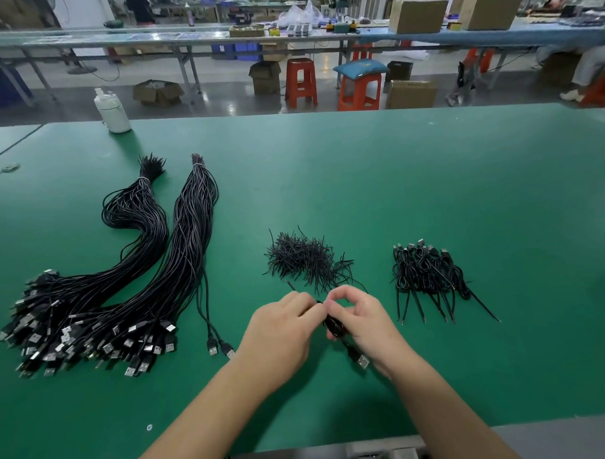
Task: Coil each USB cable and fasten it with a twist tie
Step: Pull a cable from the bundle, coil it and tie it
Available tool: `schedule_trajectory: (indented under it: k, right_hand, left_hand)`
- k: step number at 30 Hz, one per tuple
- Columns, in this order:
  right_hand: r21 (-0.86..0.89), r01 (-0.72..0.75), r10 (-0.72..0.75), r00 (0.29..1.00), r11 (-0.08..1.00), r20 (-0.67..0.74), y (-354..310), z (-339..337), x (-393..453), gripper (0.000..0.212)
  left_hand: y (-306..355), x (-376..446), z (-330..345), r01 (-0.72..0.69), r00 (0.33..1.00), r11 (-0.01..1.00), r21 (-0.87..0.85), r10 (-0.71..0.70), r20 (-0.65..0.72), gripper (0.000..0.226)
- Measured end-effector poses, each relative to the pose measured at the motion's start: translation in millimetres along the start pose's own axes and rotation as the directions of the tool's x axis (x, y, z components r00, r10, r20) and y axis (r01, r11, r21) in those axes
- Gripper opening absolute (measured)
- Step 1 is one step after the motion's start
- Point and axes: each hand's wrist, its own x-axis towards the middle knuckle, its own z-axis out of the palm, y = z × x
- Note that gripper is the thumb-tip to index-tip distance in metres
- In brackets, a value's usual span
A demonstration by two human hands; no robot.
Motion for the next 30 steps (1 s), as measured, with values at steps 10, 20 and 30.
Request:
schedule_trajectory:
  k: [10,20,30]
  right_hand:
    - [-0.24,0.034,-0.033,0.999,0.97,0.009,0.6,-6.0,-0.4,0.006]
    - [-0.144,-0.098,0.096,0.995,0.985,-0.021,1.0,7.4,7.1,0.007]
    - [-0.193,0.01,-0.006,1.0,0.981,0.017,0.1,4.3,5.6,0.01]
  left_hand:
    - [-12.7,3.7,2.9,0.538,0.837,0.676,-0.504,-0.502,0.219,0.02]
    - [-13.0,-6.3,12.4,0.082,0.997,0.995,-0.06,-0.081,0.008,0.015]
    - [-18.8,-4.8,9.3,0.502,0.841,0.659,-0.56,-0.522,0.139,0.02]
